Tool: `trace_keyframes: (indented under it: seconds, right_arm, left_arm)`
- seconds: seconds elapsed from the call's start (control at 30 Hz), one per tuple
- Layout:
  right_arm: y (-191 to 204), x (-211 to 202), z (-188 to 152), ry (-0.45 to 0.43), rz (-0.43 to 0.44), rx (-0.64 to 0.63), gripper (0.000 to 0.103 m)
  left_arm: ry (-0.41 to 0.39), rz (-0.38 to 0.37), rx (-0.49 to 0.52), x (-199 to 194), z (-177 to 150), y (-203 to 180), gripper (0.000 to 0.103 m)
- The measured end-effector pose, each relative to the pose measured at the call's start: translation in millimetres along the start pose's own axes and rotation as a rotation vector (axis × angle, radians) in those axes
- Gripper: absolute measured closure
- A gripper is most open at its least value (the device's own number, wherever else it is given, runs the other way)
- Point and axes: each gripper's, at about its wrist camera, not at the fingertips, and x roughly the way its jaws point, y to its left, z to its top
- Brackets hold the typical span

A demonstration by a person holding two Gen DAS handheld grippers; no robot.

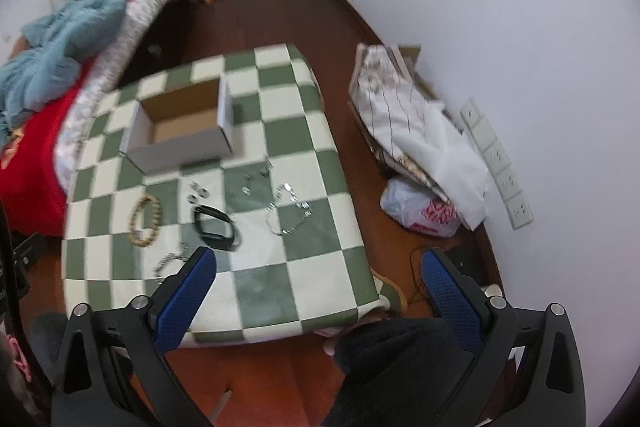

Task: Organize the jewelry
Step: 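Grasp the thick silver curb chain with the left tool while the right tool grasps a thin silver chain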

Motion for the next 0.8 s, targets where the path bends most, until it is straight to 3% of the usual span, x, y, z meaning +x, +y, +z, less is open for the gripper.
trace_keyframes:
  seconds: [0.33,0.73,0.77,0.8]
  right_arm:
    - [-16,111,10,0.154,-0.015,0.047,0.009]
    - [-18,174,13,0.249,0.002,0.056,0.013]
    - [-18,178,13,0.253,0.005,0.058,0.013]
    - [-18,180,13,0.257,0.009,0.062,0.015]
  left_arm:
    - [0.218,-0.055,0.073,96,-16,-37,0.001]
    - [0.287,-0.084,0.109,143,-23,-57,0.001]
    - [0.292,-0.091,0.112,145,-23,-58,0.003]
    - [0.298,-0.098,0.114,148,-24,-59,0.012]
